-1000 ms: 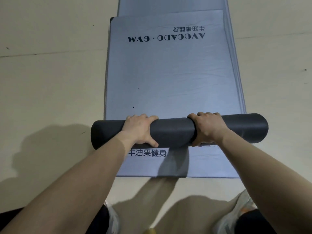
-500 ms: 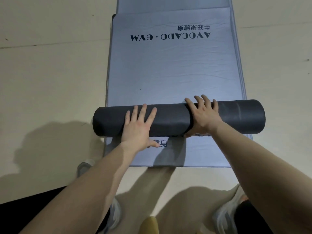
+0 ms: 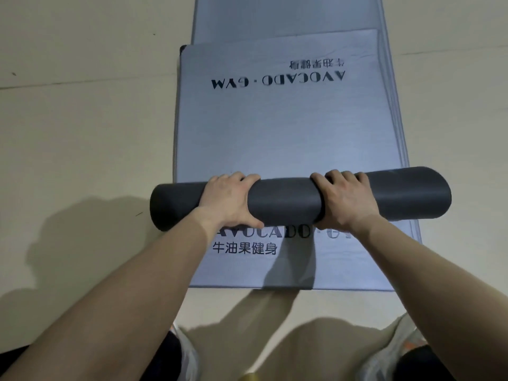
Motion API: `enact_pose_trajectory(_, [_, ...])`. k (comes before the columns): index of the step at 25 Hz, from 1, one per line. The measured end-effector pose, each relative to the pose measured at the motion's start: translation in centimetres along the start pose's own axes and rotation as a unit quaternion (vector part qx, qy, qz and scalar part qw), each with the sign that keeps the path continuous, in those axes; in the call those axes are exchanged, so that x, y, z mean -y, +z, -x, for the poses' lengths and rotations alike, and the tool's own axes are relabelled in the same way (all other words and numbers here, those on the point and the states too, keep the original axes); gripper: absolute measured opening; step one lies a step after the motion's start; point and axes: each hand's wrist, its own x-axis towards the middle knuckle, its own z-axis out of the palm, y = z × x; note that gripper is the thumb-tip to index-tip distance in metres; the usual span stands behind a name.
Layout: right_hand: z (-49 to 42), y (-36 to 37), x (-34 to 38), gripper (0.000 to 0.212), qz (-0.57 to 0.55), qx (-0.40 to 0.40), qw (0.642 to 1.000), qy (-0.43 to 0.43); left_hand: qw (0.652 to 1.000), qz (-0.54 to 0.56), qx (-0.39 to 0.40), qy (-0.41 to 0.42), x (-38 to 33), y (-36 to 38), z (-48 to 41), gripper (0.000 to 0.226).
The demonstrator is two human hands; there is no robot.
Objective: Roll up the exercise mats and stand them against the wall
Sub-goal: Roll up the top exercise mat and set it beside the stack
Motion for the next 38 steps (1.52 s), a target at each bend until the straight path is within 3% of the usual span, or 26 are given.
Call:
enact_pose_trajectory(3, [2.8, -0.7, 0.5, 0.106, -0.026, 0.100, 0.995, -0.011, 0.988, 0.077, 0.136, -0.012, -0.9, 0.8, 3.1, 0.119])
enact_pose_trajectory(6, [7.9, 1.2, 3.0, 0.132, -0.015, 0.041, 0.999, 0.025, 0.966, 0.139, 0.219, -0.020, -1.0, -0.1, 3.4, 0.116])
enact_pose_trajectory(8, [9.8, 2.6, 4.1, 0.142, -0.001, 0.033, 0.999, 0.022, 0.970, 0.143, 0.193, -0.027, -0.9, -0.7, 3.3, 0.112])
enact_pose_trajectory(11, [5.2, 0.6, 2.5, 0.144, -0.056, 0.070, 0.996, 0.010, 0.997, 0.042, -0.020, -0.056, -1.9, 1.5, 6.2, 0.102])
enact_pose_trajectory(12, [3.4, -0.6, 1.9, 0.146, -0.070, 0.079, 0.994, 0.016, 0.997, 0.005, -0.048, -0.052, -2.6, 2.9, 7.4, 0.108])
enact_pose_trajectory(15, [1.6, -0.7, 1.8, 0.143, -0.069, 0.028, 0.996, 0.047, 0.999, -0.034, -0.015, -0.036, -2.6, 4.4, 5.6, 0.136])
enact_pose_trajectory(19, [2.5, 3.9, 2.2, 0.141, -0.002, -0.049, 0.997, 0.054, 0.999, -0.023, -0.029, -0.015, -0.1, 1.4, -0.5, 0.139])
enact_pose_trajectory(23, [-1.9, 2.7, 0.1, 0.133, 0.004, -0.099, 0.995, 0.023, 0.989, -0.107, -0.101, 0.007, -0.2, 2.3, -0.6, 0.132])
enact_pose_trajectory(26, [-1.2, 0.0, -0.1, 0.119, 0.010, -0.043, 0.999, 0.007, 0.997, -0.044, -0.055, 0.001, -0.2, 0.2, -0.5, 0.123])
enact_pose_trajectory(31, [5.2, -0.3, 1.4, 0.113, -0.044, 0.117, 0.992, -0.020, 0.989, 0.034, 0.135, 0.043, -1.4, 0.8, 4.3, 0.124])
enact_pose_trajectory(34, [9.6, 1.4, 3.1, 0.132, -0.074, 0.082, 0.992, 0.060, 0.973, 0.067, 0.218, 0.038, -1.7, -0.7, 4.2, 0.123])
enact_pose_trajectory(36, [11.7, 2.8, 4.3, 0.134, -0.050, 0.051, 0.994, 0.089, 0.972, 0.081, 0.219, 0.027, -1.6, -1.3, 4.0, 0.121])
enact_pose_trajectory(38, [10.0, 2.2, 3.5, 0.129, -0.059, 0.050, 0.994, 0.072, 0.993, 0.061, 0.101, -0.015, -1.6, -0.9, 5.4, 0.110])
